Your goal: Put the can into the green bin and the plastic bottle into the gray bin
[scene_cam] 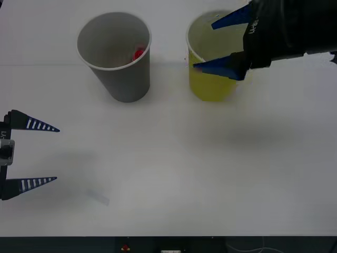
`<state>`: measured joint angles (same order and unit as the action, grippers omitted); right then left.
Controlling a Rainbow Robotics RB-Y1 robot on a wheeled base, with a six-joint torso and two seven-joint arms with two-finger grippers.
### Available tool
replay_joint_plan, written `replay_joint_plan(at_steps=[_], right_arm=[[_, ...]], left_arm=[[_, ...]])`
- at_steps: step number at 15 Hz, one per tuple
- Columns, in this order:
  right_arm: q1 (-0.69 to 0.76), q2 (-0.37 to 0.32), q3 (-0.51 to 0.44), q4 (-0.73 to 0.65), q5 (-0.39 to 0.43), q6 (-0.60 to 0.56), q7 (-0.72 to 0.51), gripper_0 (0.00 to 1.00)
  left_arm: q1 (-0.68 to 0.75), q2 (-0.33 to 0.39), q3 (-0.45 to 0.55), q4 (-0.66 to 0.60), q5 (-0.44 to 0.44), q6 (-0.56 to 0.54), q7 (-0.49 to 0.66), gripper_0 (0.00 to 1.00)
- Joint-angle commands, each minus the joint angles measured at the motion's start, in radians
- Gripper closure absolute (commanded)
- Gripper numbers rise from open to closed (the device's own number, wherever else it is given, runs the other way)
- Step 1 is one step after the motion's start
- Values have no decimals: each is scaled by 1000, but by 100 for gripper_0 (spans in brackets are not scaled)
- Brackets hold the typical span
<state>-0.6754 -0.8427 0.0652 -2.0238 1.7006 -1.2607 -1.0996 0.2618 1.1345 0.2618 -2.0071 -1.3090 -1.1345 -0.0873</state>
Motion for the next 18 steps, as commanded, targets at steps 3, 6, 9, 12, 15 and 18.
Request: replay_joint_plan(at_steps=[3,6,9,12,15,18], right_arm=[[281,-65,-229,-115,-173,-105,211,0],[476,-68,-383,-159,-268,-158,359,0],[620,-96,-456,-174,-320,-158,481,0],[744,-133,-513,-191,-329,-158,592,0],[823,-167,-548,-190,-332,-158,658,0],[858,-199,-551,-185,-318,-160,675,0]], left_arm=[[0,0,0,0,0,0,0,0],[0,0,0,0,0,0,0,0],[0,0,0,0,0,0,0,0],[0,0,0,0,0,0,0,0],[0,0,0,0,0,0,0,0],[0,0,0,0,0,0,0,0]])
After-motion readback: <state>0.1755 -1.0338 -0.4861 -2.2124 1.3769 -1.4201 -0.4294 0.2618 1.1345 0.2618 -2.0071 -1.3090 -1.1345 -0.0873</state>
